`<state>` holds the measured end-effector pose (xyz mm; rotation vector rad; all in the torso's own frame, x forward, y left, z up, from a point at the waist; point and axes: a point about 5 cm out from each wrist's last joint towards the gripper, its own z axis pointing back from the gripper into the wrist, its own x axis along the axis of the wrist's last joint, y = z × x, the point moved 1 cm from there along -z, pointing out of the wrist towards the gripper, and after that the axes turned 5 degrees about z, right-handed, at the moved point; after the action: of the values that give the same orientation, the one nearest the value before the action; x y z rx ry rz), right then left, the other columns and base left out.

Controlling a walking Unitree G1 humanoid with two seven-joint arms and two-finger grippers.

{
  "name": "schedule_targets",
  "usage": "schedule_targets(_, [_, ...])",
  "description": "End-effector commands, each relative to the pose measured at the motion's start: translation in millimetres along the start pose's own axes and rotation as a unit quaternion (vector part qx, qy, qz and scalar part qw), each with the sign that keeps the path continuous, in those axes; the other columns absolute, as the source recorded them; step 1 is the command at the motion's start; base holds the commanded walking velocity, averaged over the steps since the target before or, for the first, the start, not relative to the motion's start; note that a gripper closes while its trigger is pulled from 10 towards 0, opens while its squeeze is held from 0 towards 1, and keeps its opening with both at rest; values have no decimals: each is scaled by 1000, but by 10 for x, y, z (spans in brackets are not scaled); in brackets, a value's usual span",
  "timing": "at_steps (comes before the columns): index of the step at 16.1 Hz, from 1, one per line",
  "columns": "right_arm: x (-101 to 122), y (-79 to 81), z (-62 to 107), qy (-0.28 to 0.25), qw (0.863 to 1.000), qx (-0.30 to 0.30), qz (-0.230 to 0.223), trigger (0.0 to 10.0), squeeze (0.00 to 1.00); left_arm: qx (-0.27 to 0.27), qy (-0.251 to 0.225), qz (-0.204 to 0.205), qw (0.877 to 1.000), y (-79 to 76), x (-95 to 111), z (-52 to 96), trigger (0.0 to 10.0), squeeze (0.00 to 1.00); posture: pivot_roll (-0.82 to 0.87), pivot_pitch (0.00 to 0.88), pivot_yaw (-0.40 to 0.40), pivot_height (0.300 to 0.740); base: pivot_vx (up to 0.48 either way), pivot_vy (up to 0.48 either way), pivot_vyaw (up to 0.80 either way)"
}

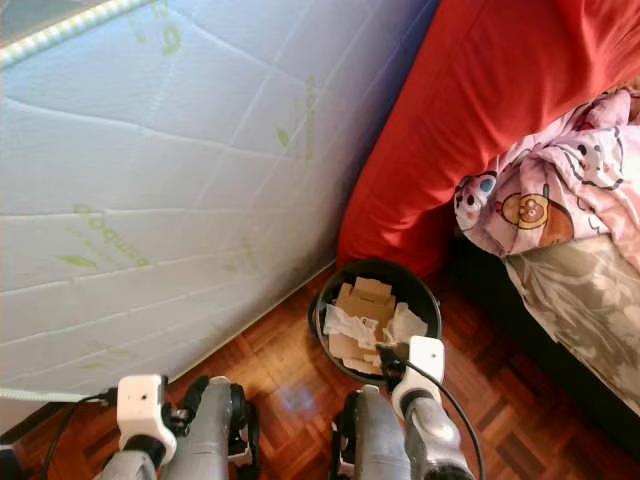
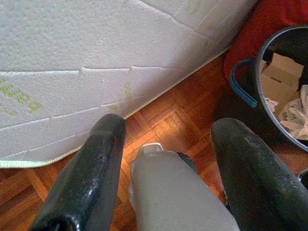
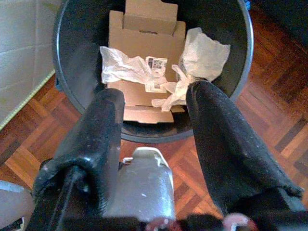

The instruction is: Clean up the room

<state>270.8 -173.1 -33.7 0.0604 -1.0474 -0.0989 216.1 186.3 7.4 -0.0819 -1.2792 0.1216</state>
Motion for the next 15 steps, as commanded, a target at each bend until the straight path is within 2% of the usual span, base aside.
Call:
schedule_targets(1, [-219,-90,98,30,999,-16,-11,10000,0,15,38,3,999,68,-199,47,10000,0,87,234,-61,687,0,0,0])
schedule_targets(3, [-352,-126,158,52,998,-25,-16,10000,0,18,67,0,998,88,-326,-50,10000,0,73,181,-58,712,0,0,0])
schedule_targets(6, [-434,-145,191,70,997,-28,-25,10000,0,26,107,-3,994,131,-463,-161,10000,0,56,98,-51,740,0,0,0])
schedule_targets(8, [-464,-186,205,83,996,-28,-22,10000,0,30,123,-4,992,144,-509,-209,10000,0,48,60,-50,740,0,0,0])
schedule_targets(9, [-543,-274,255,104,994,-33,-18,10000,0,37,140,-2,989,167,-565,-213,10000,0,41,34,-49,740,0,0,0])
schedule_targets(12, [-655,-344,324,129,990,-44,-20,10000,0,41,183,5,982,164,-690,-194,10000,0,43,3,-53,740,0,0,0])
schedule_targets(14, [-743,-362,372,151,987,-48,-26,10000,0,61,231,16,971,216,-814,-134,10000,0,39,0,-56,740,0,0,0])
schedule_targets(15, [-808,-348,406,168,985,-41,-8,10000,0,74,258,18,963,250,-887,-79,10000,0,32,0,-55,740,0,0,0])
